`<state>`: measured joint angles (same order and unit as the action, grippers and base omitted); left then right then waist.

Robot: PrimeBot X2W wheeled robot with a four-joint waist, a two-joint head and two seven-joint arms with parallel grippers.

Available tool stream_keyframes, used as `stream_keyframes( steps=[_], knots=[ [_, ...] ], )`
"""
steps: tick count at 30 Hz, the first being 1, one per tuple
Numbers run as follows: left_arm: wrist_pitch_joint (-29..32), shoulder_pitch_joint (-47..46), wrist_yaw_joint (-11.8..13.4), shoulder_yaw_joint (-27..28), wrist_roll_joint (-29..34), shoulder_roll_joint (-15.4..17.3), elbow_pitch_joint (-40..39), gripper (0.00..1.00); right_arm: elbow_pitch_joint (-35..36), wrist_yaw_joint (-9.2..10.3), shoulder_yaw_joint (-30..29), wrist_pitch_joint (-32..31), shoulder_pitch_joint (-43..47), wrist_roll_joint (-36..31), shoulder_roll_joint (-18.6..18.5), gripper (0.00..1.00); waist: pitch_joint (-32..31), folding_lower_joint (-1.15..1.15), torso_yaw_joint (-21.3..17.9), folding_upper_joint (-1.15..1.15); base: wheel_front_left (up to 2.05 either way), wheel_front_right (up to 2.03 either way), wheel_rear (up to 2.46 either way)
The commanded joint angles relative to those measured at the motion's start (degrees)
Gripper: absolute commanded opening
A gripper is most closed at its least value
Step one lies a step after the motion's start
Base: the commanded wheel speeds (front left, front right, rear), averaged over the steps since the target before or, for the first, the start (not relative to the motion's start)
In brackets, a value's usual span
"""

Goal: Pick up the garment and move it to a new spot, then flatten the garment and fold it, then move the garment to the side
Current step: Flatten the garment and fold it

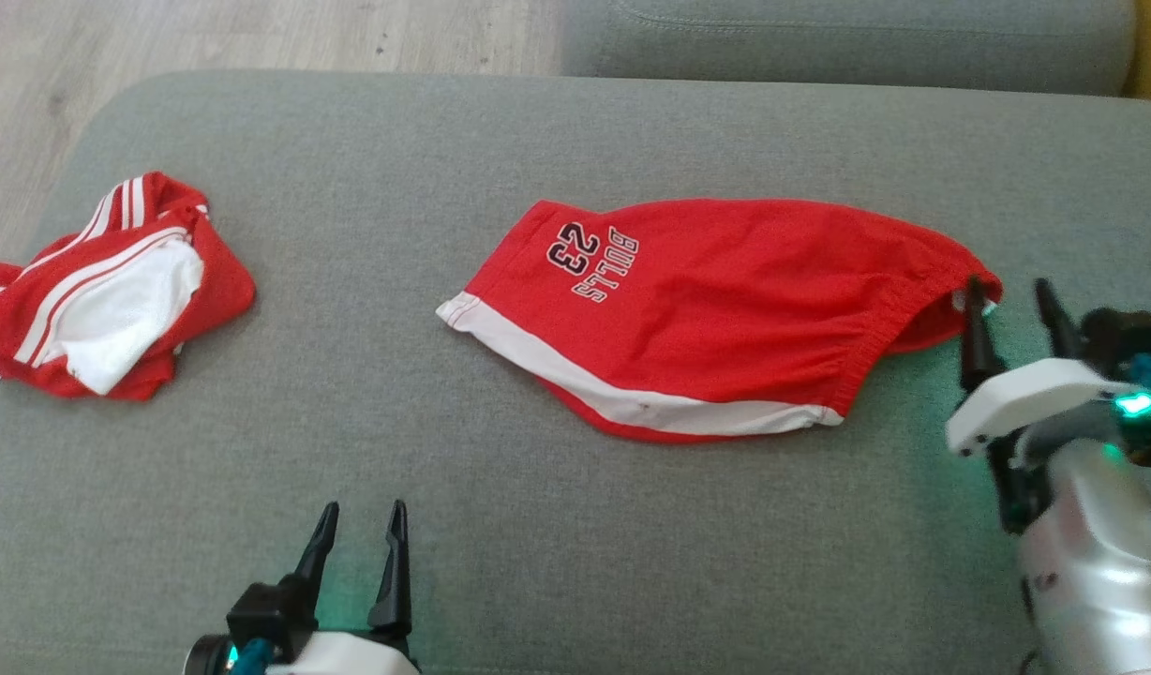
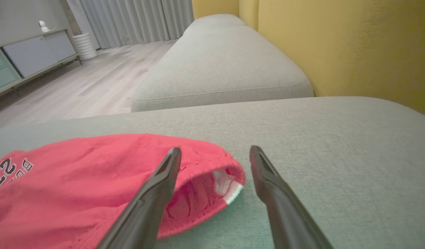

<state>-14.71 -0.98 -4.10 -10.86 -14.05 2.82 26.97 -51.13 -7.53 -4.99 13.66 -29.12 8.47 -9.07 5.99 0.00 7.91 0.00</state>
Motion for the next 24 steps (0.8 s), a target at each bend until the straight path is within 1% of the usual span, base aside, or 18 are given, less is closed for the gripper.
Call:
stream_keyframes(
  steps=[1, 3, 6, 9, 11, 18, 23, 24],
  knots=[
    [-0.29, -1.94, -0.1, 1.72, 0.31, 0.06, -1.32, 1.0, 1.51, 0.04, 2.87, 1.08, -1.08, -0.96, 1.48, 1.0, -0.35, 0.0, -0.37, 0.0, 0.0, 0.0, 0.0],
    [-0.29, -1.97, -0.1, 1.39, 0.15, 0.06, -1.39, 1.0, 2.16, 0.04, 5.82, 1.25, 0.53, -0.77, 2.69, 1.0, -0.59, 0.0, -0.54, 0.0, 0.0, 0.0, 0.0],
    [-0.29, -1.95, -0.02, 1.04, -0.14, 0.06, -1.57, 1.0, 4.86, 0.04, 11.78, 1.3, 3.81, 1.1, 4.0, 1.0, -0.84, 0.0, -0.61, 0.0, 0.0, 0.0, 0.0],
    [-0.29, -1.8, 0.12, 0.94, -0.32, 0.06, -1.85, 1.0, 6.14, 0.04, 17.67, 1.32, 7.11, 3.21, 4.34, 1.0, -0.92, 0.0, -0.73, 0.0, 0.0, 0.0, 0.0],
    [-0.29, -1.67, 0.16, 0.73, -0.37, 0.06, -2.0, 1.0, 6.74, 0.04, 20.47, 1.32, 8.56, 4.57, 3.92, 1.0, -0.98, 0.0, -0.62, 0.0, 0.0, 0.0, 0.0],
    [-0.29, -1.65, 0.34, 0.25, -0.84, 0.06, -2.52, 1.0, 8.28, 0.04, 23.29, 1.33, 11.43, 7.43, 2.2, 1.0, -0.46, 0.0, -0.23, 0.0, 0.0, 0.0, 0.0],
    [-0.29, -1.8, 0.36, 0.33, -0.9, 0.06, -2.54, 1.0, 8.82, 0.04, 23.66, 1.33, 10.58, 8.14, 1.97, 1.0, 0.2, 0.0, -0.21, 0.0, 0.0, 0.0, 0.0],
    [-0.29, -1.91, 0.36, 0.28, -0.91, 0.06, -2.48, 1.0, 8.72, 0.04, 23.65, 1.33, 10.25, 8.13, 2.07, 0.96, 0.29, 0.0, -0.15, 0.0, 0.0, 0.0, 0.0]
  ],
)
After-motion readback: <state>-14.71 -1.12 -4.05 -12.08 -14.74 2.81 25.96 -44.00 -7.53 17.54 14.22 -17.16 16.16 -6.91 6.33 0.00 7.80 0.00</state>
